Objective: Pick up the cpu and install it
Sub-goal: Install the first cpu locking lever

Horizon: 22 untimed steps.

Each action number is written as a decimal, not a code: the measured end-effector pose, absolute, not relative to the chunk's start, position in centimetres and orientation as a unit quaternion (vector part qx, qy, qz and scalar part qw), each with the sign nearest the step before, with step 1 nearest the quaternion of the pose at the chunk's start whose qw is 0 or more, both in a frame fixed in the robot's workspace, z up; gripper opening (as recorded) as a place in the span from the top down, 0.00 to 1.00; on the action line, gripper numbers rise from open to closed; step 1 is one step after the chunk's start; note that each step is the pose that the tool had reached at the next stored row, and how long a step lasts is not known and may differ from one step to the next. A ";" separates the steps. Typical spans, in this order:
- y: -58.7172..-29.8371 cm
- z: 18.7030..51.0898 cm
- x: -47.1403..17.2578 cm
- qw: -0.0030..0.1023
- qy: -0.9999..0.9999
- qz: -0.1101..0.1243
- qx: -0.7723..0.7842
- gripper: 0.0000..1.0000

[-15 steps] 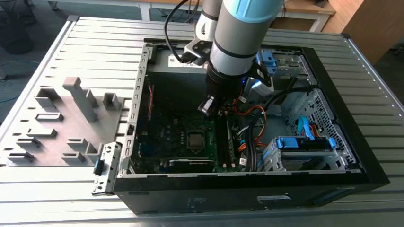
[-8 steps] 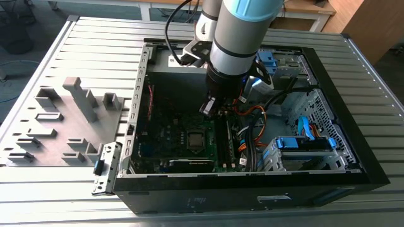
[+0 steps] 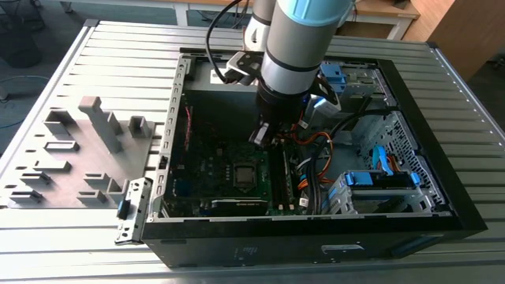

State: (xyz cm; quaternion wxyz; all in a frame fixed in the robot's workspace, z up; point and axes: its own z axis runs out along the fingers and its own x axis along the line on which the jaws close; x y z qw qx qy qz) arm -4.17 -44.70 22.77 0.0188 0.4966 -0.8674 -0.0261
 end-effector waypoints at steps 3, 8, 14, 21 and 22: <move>-44.8 22.8 -4.3 0.019 -0.865 -0.025 0.501 0.89; -45.0 22.8 -4.5 0.020 -0.862 -0.024 0.506 0.89; -45.4 22.8 -4.7 0.021 -0.858 -0.023 0.513 0.89; -45.7 22.8 -4.9 0.022 -0.853 -0.021 0.521 0.89; -45.7 22.8 -4.9 0.022 -0.853 -0.021 0.522 0.89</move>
